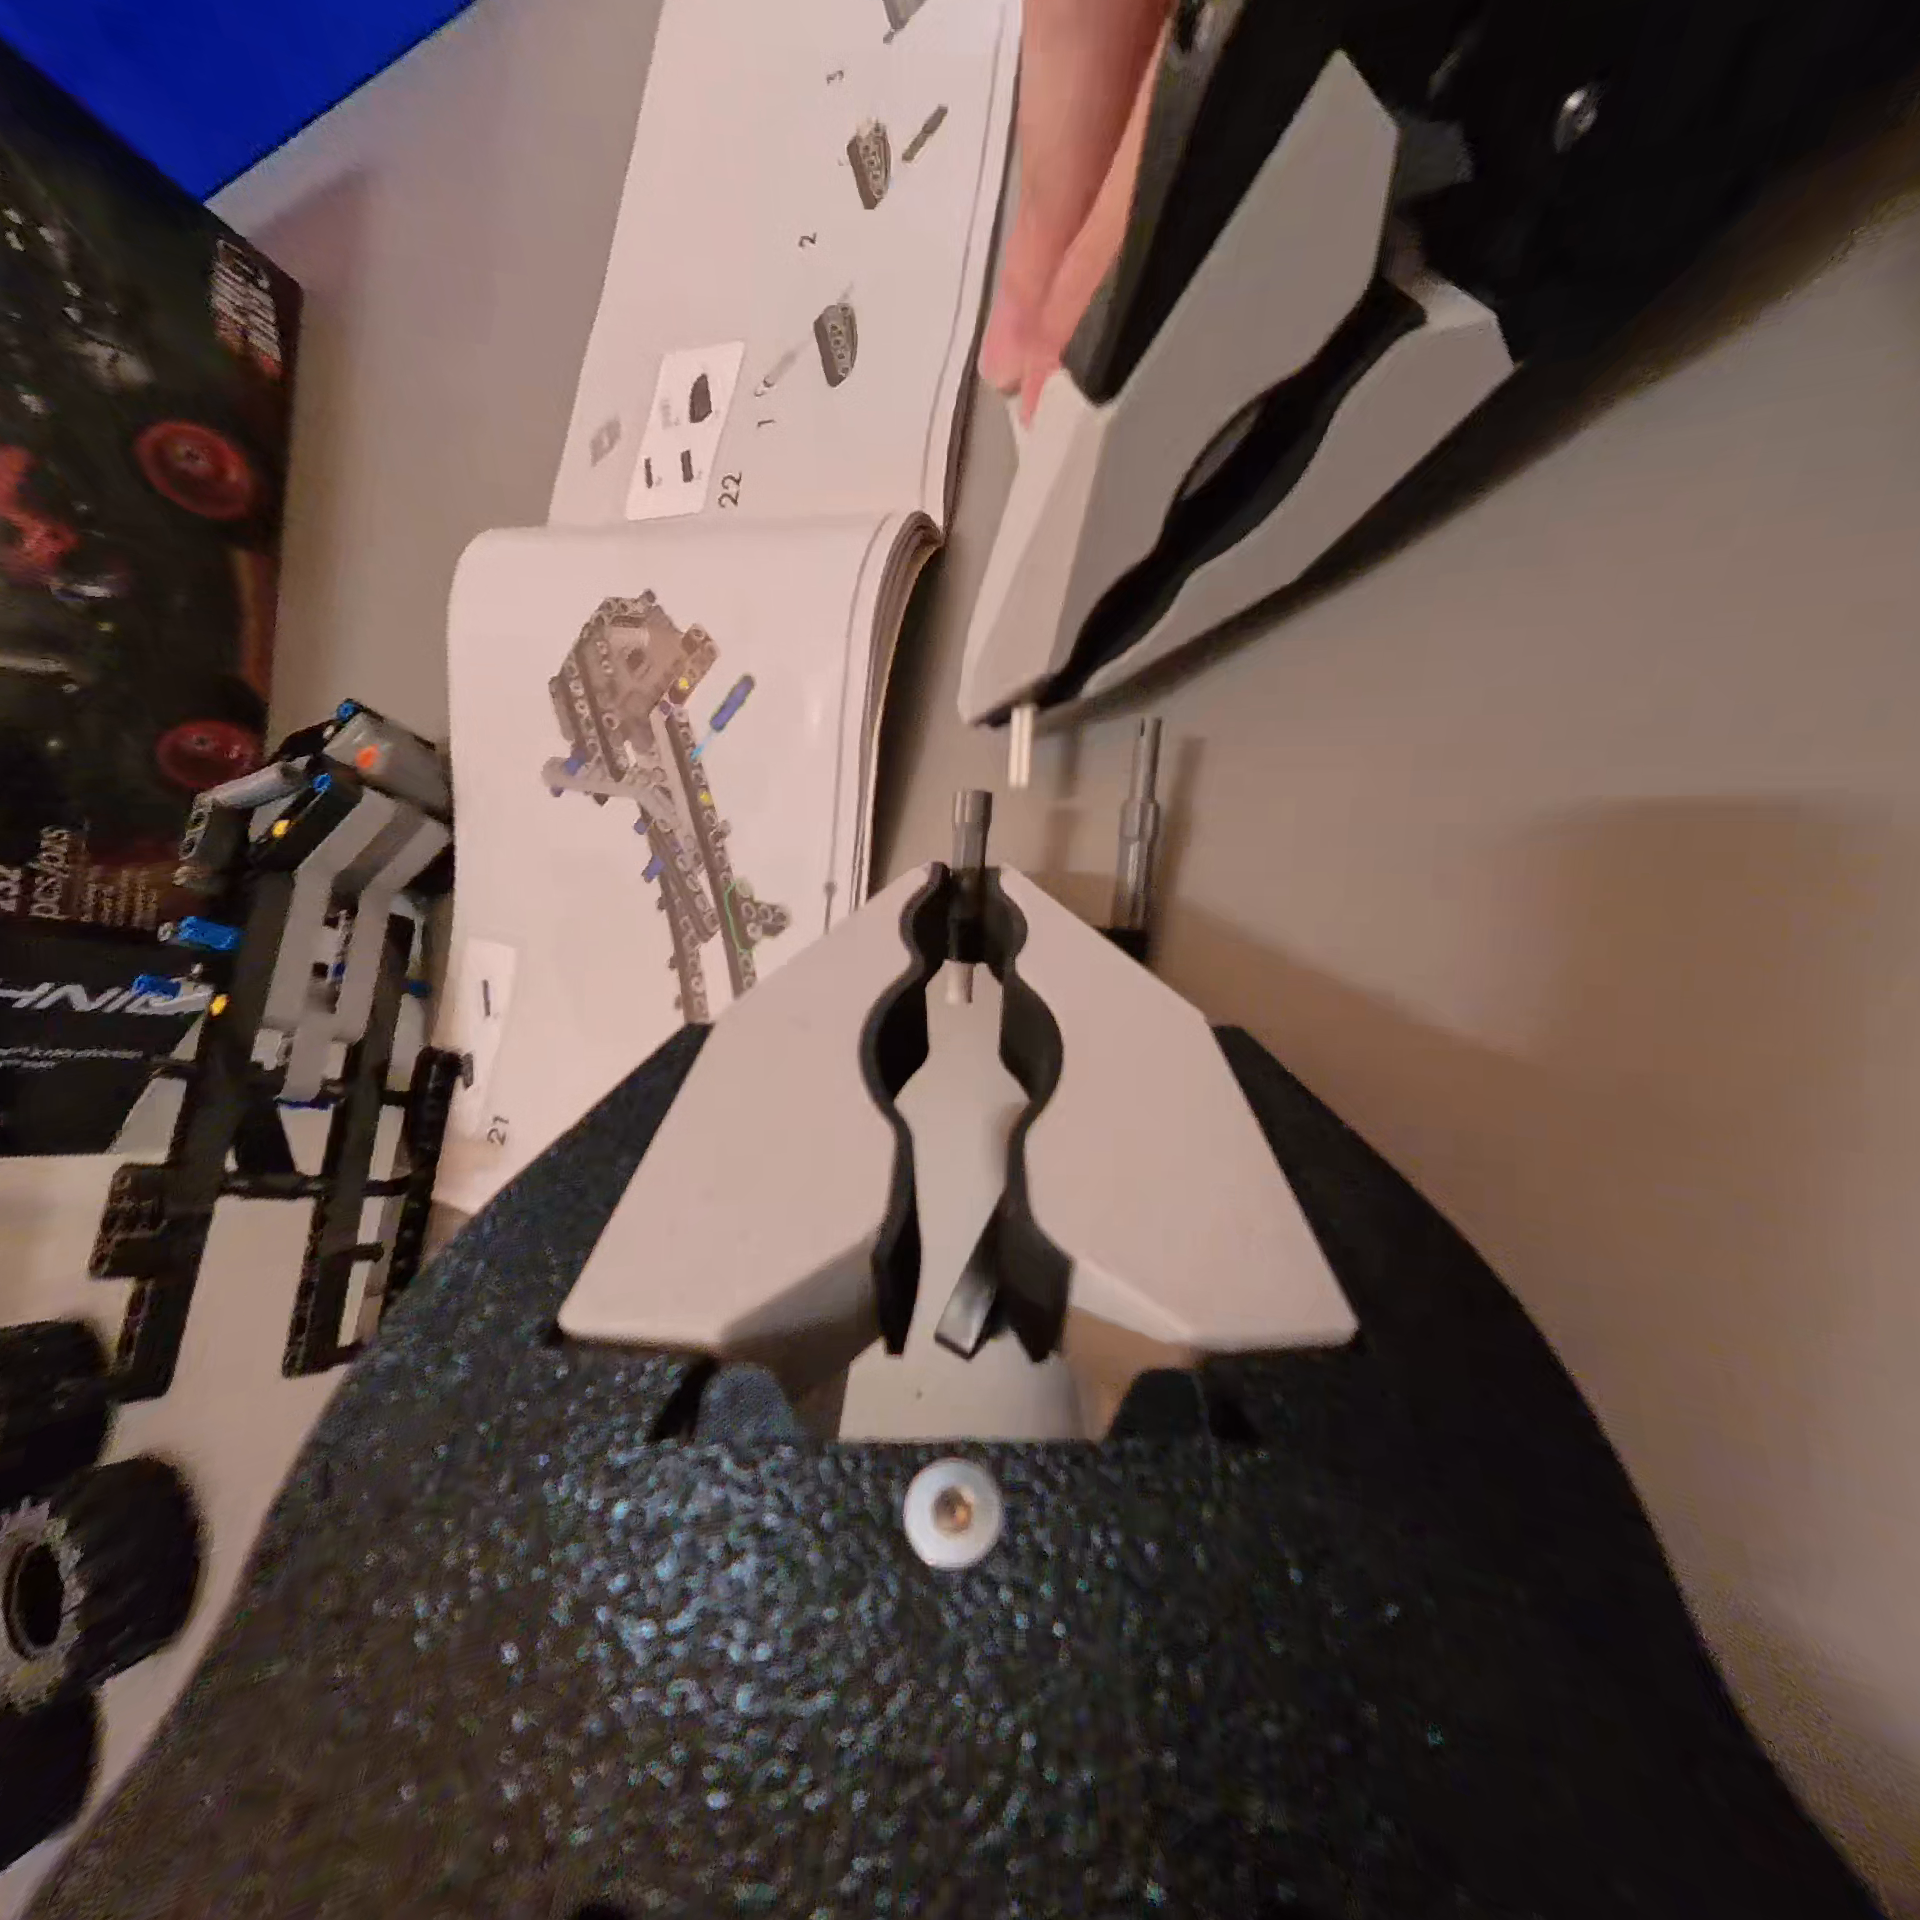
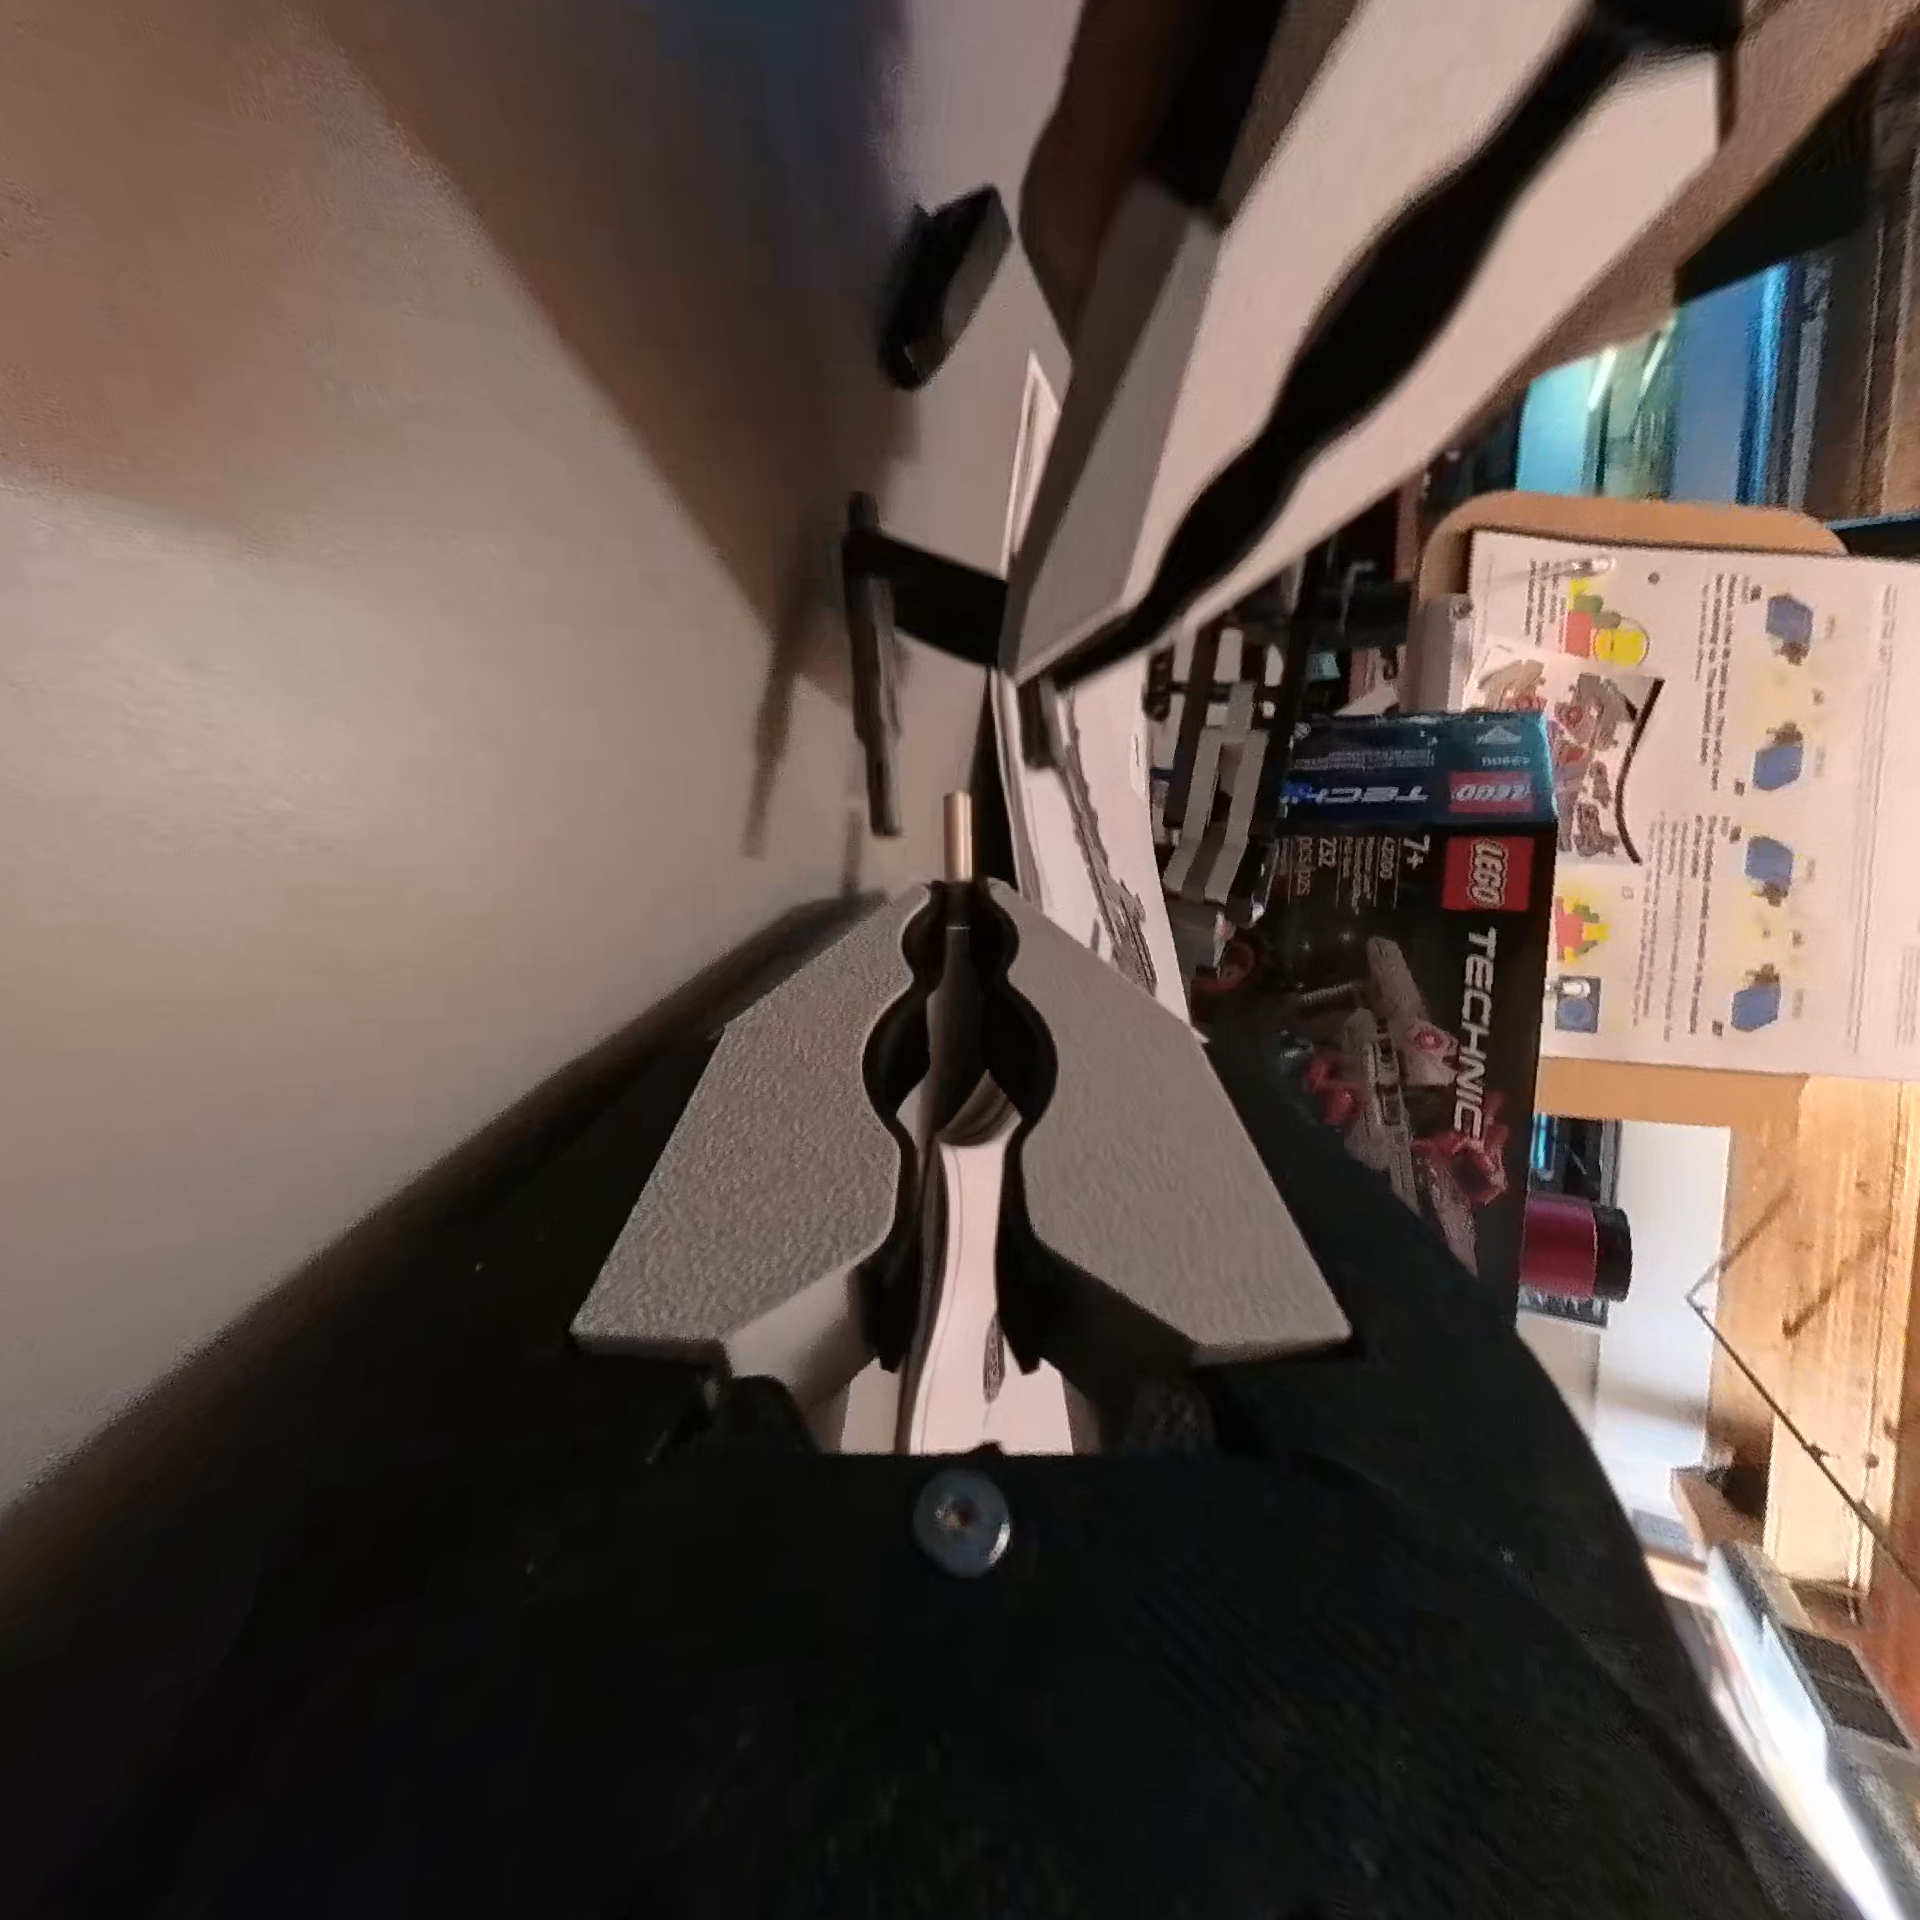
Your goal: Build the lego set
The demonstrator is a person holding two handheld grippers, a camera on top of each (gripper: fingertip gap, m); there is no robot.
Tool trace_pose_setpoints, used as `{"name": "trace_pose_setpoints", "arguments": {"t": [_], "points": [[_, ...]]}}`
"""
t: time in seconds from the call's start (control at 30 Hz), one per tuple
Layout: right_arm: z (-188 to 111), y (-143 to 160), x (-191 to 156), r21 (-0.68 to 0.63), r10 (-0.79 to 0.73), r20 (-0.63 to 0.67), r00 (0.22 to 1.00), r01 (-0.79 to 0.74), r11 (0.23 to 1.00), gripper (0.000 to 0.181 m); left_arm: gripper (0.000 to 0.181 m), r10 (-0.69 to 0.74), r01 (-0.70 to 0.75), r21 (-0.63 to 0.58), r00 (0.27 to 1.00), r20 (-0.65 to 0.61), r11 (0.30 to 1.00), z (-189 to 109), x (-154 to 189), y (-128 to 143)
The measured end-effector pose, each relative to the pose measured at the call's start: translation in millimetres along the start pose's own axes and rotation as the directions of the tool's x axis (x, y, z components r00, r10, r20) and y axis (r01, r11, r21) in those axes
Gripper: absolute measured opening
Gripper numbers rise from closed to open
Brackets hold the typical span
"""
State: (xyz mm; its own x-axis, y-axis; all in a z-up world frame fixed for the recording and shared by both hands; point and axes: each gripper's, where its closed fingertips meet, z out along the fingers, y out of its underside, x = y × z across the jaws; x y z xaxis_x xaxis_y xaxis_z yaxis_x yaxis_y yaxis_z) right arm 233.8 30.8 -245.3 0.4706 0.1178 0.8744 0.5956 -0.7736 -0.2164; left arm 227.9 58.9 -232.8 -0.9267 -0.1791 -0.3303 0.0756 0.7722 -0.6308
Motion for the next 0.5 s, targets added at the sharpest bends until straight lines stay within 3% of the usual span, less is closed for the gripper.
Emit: {"name": "trace_pose_setpoints", "arguments": {"t": [0.1, 0.2, 0.3, 0.4, 0.5], "points": [[-1, 6, -2, -0.005, 0.017, 0.026, 1.000, -0.017, 1.000, 0.002, 0.004, 0.001, -0.001, 0.007, 1.000, 0.005, 1.000, -5, -2, 0], [-3, 9, -7, -0.036, 0.035, 0.099, 0.994, -0.031, 0.999, 0.002, 0.004, 0.103, -0.100, -0.078, 0.994, 0.034, 0.992, -5, 1, 4], [-12, 0, -2, 0.002, 0.166, 0.161, 0.973, -0.168, 0.986, 0.002, 0.004, 0.241, -0.222, -0.166, 0.965, 0.106, 0.961, -7, -1, -1], [-22, -9, 18, 0.052, 0.302, 0.133, 0.944, -0.311, 0.949, 0.002, 0.004, 0.334, -0.293, -0.221, 0.925, 0.182, 0.930, -8, -5, -11], [-24, -4, 27, 0.030, 0.327, 0.094, 0.940, -0.331, 0.943, 0.002, 0.004, 0.359, -0.317, -0.204, 0.907, 0.221, 0.926, -9, -4, -23]]}}
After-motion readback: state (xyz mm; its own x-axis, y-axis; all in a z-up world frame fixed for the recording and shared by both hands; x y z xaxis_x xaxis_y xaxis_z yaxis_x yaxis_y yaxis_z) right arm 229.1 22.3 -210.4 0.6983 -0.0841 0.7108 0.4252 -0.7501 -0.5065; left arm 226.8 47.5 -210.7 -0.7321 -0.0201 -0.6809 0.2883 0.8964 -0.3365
